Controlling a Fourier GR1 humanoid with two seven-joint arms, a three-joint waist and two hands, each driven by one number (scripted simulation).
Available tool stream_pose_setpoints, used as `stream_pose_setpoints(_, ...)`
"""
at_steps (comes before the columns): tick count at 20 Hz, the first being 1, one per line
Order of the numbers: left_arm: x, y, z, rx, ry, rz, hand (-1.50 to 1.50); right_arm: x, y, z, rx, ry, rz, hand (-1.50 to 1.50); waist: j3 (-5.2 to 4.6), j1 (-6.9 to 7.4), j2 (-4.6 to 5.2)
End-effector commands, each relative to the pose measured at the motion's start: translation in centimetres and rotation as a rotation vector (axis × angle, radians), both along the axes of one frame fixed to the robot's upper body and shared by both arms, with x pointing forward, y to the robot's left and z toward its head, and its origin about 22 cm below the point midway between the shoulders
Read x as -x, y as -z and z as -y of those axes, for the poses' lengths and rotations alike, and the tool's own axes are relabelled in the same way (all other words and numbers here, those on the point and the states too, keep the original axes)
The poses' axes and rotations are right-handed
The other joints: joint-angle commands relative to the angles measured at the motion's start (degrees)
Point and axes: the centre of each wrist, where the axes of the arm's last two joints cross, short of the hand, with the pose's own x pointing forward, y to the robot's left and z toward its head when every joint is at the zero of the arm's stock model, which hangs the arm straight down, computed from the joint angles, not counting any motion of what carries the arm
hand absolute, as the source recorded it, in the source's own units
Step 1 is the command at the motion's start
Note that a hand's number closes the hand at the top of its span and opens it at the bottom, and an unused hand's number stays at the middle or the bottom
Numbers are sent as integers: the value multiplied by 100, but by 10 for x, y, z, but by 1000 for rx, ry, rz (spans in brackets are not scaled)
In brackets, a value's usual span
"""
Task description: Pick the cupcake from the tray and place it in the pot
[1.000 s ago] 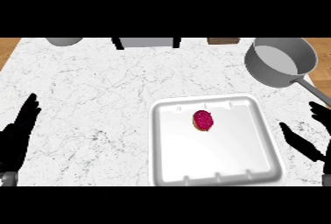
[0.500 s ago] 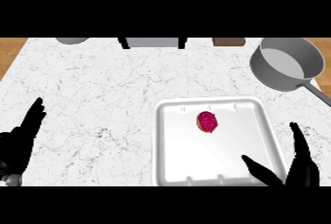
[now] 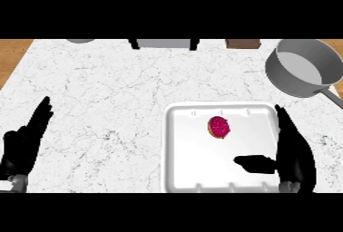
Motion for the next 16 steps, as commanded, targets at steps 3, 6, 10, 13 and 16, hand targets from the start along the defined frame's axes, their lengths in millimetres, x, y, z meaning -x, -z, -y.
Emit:
stream_pose_setpoints(3, -4, 7, -5, 4, 2, -19, 0, -37, -20, -39, 12, -57, -342, -150, 5, 69, 31)
stream_pose_setpoints(6, -6, 0, 1, -12, -6, -6, 0, -47, -25, -46, -18, -94, -449, -150, 15, 1, -5)
stream_pose_setpoints(10, -1, 0, 7, -8, 6, 5, 0, -74, -42, -46, -56, -93, -494, -150, 21, -17, -21)
stream_pose_setpoints(13, 0, 10, 1, 8, 2, 0, 0, -93, -40, -57, -56, -109, -532, -150, 19, -32, -10)
stream_pose_setpoints(16, 0, 13, 9, 10, -5, -4, 0, -93, -20, -65, -32, -89, -559, -150, 21, -72, -14)
